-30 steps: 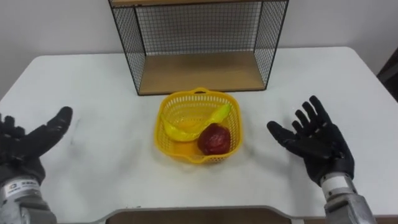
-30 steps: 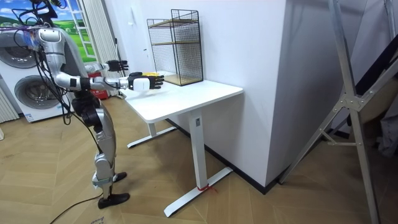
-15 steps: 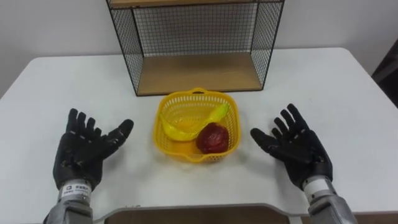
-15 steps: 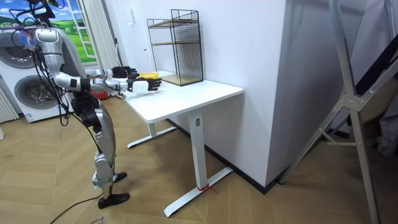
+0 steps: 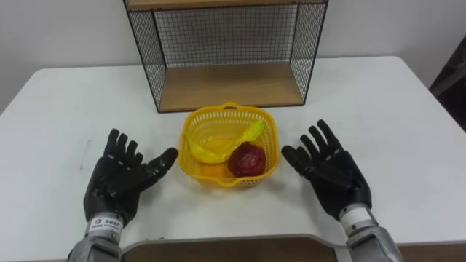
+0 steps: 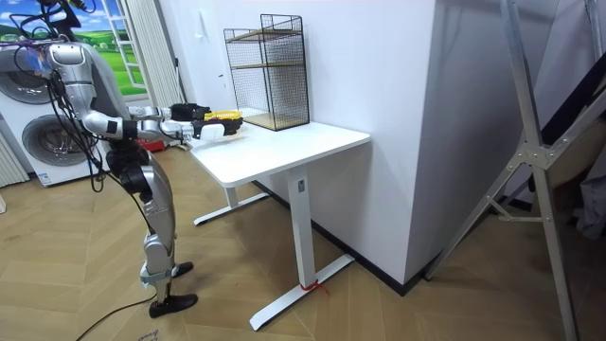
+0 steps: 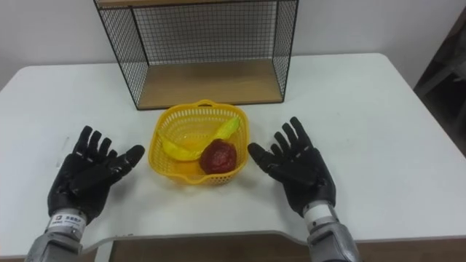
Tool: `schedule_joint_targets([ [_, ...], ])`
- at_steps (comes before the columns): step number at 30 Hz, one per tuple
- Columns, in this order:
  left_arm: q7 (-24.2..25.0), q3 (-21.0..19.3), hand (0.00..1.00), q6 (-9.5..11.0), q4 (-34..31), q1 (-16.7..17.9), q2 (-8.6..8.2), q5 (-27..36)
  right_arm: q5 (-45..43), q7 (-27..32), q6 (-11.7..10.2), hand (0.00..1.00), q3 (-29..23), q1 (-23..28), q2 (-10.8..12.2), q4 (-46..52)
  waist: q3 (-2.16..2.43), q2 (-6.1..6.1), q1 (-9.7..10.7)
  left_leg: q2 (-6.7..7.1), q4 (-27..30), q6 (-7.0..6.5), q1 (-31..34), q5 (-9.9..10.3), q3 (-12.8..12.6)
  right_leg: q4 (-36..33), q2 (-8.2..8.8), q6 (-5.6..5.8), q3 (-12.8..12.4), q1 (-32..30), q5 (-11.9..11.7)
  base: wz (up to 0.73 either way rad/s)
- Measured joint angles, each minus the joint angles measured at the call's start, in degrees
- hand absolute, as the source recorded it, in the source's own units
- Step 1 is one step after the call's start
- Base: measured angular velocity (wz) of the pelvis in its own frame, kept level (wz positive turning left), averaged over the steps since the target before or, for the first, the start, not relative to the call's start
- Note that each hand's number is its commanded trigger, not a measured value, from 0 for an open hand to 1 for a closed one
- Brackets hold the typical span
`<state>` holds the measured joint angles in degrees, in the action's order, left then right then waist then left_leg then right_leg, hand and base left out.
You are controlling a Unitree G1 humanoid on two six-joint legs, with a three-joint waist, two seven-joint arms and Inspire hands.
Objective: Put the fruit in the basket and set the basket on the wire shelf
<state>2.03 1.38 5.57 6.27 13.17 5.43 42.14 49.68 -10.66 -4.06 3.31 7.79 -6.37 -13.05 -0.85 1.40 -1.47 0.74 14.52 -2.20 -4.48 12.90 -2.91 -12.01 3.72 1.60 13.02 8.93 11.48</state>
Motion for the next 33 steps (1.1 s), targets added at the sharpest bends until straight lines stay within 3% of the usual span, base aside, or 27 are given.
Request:
schedule_joint_targets([
  [6,1.39,3.51,0.0,-0.37,0.14,0.0,-0.02,0.0,0.04,0.0,-0.02,0.0,1.99,-0.63,0.23,0.2,-0.06,-0.35,-0.02,0.02,0.0,-0.01,0.03,0.0,-0.21,0.0,-0.01,0.0,-0.27,-0.14,0.0,-0.01],
  [18,2.52,4.58,0.0,-0.37,0.14,-0.76,-0.03,0.96,0.12,-0.03,-0.19,0.0,4.51,-1.18,0.32,0.23,0.04,-0.77,-0.02,0.0,-0.02,0.0,0.08,0.0,-0.25,0.32,-0.04,-0.01,-0.22,-0.03,0.0,0.0],
  [33,2.58,8.08,0.0,-0.38,0.54,-1.97,-0.32,1.0,-1.27,-1.36,-0.25,0.0,8.47,-1.2,0.0,0.18,-0.37,-0.66,0.13,-0.01,0.11,0.01,0.15,0.02,-0.11,0.19,-0.14,-0.09,-0.26,-0.06,-0.07,0.0],
])
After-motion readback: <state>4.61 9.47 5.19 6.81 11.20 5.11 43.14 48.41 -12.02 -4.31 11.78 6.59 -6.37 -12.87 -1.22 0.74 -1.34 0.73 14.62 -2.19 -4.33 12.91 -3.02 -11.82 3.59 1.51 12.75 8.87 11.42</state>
